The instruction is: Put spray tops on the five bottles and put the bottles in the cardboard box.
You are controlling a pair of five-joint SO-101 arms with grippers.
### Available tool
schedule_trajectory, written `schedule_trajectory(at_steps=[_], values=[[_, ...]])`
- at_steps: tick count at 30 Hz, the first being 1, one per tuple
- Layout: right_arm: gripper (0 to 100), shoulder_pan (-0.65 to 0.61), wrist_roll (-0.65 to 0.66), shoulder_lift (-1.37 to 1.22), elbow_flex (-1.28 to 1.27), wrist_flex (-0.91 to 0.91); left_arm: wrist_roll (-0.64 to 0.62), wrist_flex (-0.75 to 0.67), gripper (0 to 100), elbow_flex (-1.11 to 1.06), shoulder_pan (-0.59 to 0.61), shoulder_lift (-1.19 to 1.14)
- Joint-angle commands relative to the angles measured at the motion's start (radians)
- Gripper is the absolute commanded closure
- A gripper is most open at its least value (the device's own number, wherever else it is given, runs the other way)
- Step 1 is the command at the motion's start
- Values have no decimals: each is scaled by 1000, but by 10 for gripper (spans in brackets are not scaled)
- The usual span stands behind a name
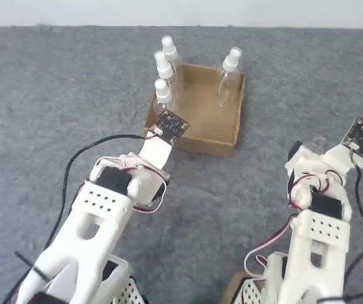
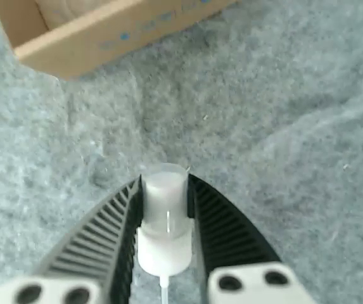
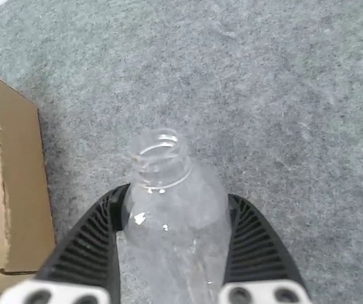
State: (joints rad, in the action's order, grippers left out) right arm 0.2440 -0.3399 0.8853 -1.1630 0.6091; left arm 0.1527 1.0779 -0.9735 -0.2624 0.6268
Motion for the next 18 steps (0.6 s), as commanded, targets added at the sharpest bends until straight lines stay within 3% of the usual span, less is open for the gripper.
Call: schedule_trajectory(at_steps=[1, 18], values=[[972, -15, -2, 160, 6, 77, -40, -64, 987, -42, 6, 103], [972, -229, 199, 719, -298, 33, -80, -69, 987, -114, 83, 344]])
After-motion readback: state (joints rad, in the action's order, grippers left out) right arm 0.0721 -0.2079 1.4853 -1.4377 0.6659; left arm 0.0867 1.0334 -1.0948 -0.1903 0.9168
